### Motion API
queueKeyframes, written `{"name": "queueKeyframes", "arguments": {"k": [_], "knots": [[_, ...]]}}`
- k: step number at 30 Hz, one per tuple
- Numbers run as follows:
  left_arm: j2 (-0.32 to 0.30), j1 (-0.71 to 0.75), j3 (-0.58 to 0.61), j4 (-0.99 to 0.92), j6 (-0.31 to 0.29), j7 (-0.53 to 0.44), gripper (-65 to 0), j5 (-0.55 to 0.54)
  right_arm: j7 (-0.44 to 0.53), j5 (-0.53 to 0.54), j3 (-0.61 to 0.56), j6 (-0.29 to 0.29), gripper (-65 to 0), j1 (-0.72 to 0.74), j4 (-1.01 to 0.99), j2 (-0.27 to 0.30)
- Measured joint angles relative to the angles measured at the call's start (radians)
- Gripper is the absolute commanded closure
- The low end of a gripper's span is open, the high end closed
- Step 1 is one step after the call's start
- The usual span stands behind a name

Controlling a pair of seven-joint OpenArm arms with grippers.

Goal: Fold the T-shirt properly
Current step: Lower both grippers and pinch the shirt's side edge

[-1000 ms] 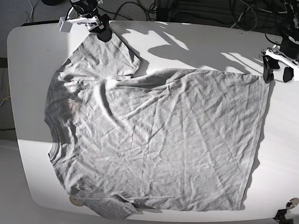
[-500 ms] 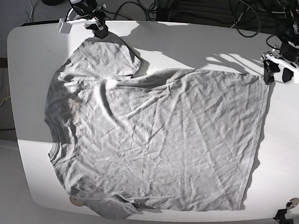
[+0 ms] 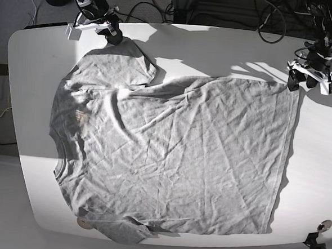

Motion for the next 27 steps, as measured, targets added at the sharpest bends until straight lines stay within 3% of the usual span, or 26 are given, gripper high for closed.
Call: {"name": "queueKeyframes", "arguments": {"k": [24,27], "knots": [[-0.005,-0.068,0.109,-0.080,-0.014,-0.046,-40.0,-0.019,0.001,0.000,0.002,0.000,0.0,0.002,-0.002,0.000],[-0.003,-0.079,0.108,-0.080,-0.010,-0.037,-32.2,-0.018,0.001,0.000,0.002,-0.001,0.0,0.002,-0.002,0.000]]}}
